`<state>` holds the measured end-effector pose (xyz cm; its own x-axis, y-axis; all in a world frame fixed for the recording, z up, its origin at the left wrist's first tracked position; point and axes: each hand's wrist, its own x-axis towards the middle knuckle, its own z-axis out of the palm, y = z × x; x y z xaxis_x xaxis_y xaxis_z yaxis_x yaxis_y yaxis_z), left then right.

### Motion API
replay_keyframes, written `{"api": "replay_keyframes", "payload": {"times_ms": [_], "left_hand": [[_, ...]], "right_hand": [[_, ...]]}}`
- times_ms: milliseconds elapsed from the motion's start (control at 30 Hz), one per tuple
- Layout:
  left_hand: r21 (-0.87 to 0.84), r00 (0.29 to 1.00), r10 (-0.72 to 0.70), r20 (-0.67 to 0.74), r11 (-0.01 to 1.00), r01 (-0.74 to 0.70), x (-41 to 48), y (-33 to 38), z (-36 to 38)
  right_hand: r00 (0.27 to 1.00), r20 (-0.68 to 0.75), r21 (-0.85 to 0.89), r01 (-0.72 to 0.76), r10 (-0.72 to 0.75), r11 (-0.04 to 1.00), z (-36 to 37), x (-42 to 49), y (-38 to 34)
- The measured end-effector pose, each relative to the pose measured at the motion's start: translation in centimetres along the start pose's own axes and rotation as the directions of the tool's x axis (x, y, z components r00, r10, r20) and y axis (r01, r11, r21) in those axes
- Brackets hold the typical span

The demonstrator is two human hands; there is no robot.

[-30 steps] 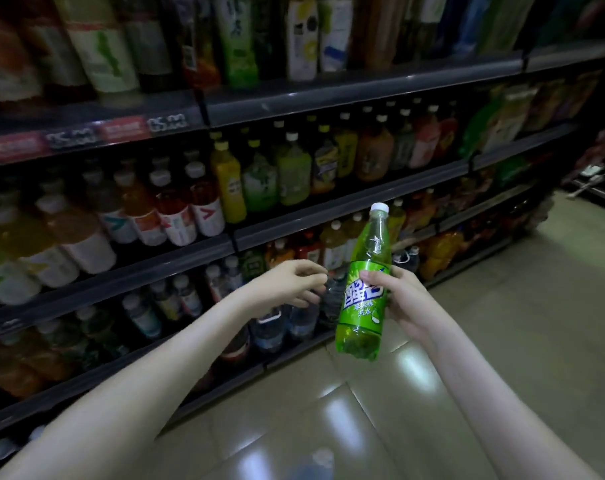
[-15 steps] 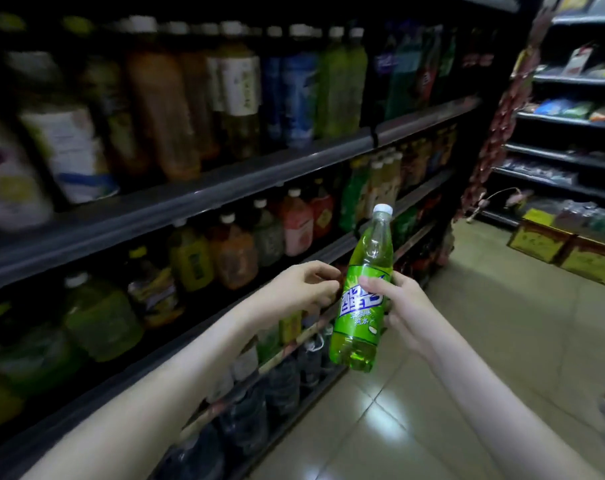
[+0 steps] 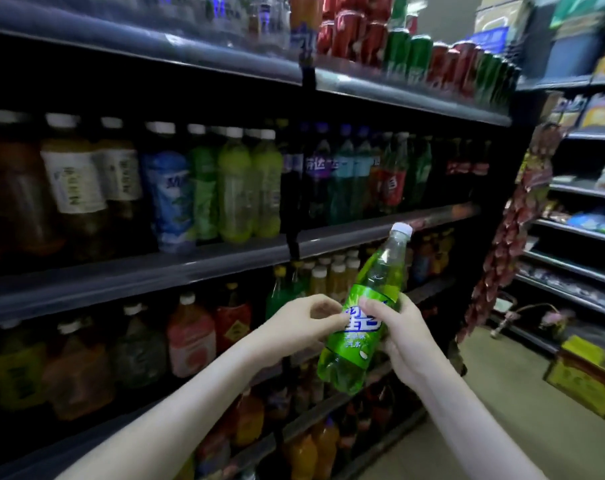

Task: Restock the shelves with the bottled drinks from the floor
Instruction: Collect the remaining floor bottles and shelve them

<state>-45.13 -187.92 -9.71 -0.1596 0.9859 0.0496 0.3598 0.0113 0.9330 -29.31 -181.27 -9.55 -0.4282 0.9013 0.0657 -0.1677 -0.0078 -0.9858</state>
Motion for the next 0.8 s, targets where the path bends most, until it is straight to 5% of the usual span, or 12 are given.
{"api": "replay_keyframes", "payload": {"times_ms": [167, 333, 467, 533, 667, 800], "left_hand": [[0.263, 0.977, 0.106, -0.185, 0.963, -0.054, 8.1, 3.0, 1.0], [0.274, 0.946, 0.221, -0.238, 0.949, -0.153, 16.8, 4.9, 1.6], [0.306, 0.881, 0.347, -0.322, 0.919, -0.250, 23.5, 6.6, 3.2], [0.489, 0.821, 0.415, -0.391, 0.850, -0.197, 26.6, 7.6, 4.4], [0.841, 0.774, 0.548, -0.319, 0.540, -0.036, 33.0, 10.2, 6.3], [0.835, 0.740, 0.560, -0.373, 0.550, 0.004, 38.4, 10.9, 7.4]], "right_hand": [[0.995, 0.022, -0.002, 0.096, -0.096, 0.995, -2.5, 9.1, -2.0], [0.961, 0.053, 0.003, 0.272, -0.271, 0.962, -6.2, 17.5, -4.0], [0.877, 0.043, -0.172, 0.479, -0.479, 0.861, -10.3, 22.7, -5.5], [0.814, 0.051, -0.268, 0.569, -0.579, 0.777, -12.5, 24.7, -6.5], [0.698, 0.050, -0.284, 0.695, -0.714, 0.660, -16.2, 29.8, -8.2], [0.669, -0.034, -0.247, 0.714, -0.742, 0.655, -18.9, 36.2, -8.7]]}}
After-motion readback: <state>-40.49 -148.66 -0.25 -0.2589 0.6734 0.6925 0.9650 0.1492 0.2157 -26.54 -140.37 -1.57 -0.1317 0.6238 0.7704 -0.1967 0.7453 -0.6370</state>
